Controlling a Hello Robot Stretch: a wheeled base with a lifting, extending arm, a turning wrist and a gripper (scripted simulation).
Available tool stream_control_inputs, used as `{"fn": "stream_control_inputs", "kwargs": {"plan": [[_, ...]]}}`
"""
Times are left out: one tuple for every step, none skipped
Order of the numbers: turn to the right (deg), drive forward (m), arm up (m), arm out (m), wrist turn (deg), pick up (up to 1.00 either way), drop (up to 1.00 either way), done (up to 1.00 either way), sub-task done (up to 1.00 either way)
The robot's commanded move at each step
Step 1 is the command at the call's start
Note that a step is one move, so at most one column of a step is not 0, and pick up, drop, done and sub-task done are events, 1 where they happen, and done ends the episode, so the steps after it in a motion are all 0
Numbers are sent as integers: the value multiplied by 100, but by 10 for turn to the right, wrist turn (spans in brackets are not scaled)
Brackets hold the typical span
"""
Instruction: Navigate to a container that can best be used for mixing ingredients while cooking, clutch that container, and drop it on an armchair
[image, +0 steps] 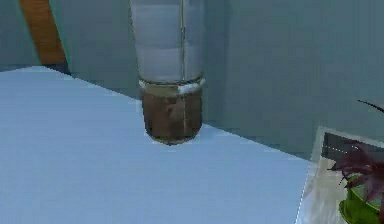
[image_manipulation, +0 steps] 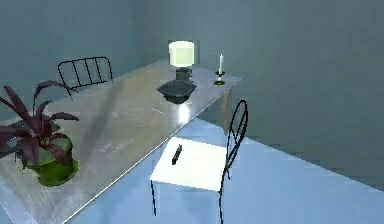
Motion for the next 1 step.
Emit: {"fn": "stream_control_inputs", "kwargs": {"plan": [[450,0,0,0,0,0,0,0,0]]}}
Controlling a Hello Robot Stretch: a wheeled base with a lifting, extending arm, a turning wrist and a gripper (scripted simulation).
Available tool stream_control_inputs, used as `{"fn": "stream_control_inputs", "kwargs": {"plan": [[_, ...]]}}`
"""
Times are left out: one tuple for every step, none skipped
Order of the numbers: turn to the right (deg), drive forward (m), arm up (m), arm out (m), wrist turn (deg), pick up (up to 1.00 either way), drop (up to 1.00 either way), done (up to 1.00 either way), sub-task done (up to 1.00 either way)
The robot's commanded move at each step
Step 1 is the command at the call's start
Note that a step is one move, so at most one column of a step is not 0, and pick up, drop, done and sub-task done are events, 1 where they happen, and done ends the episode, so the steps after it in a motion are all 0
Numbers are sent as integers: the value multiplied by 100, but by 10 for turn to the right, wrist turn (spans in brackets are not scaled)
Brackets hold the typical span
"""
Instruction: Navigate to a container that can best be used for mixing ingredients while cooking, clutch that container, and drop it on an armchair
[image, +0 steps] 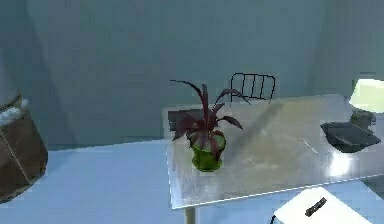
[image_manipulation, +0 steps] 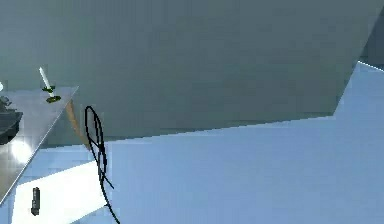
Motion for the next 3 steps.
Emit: {"fn": "stream_control_inputs", "kwargs": {"plan": [[450,0,0,0,0,0,0,0,0],[330,0,0,0,0,0,0,0,0],[0,100,0,0,0,0,0,0,0]]}}
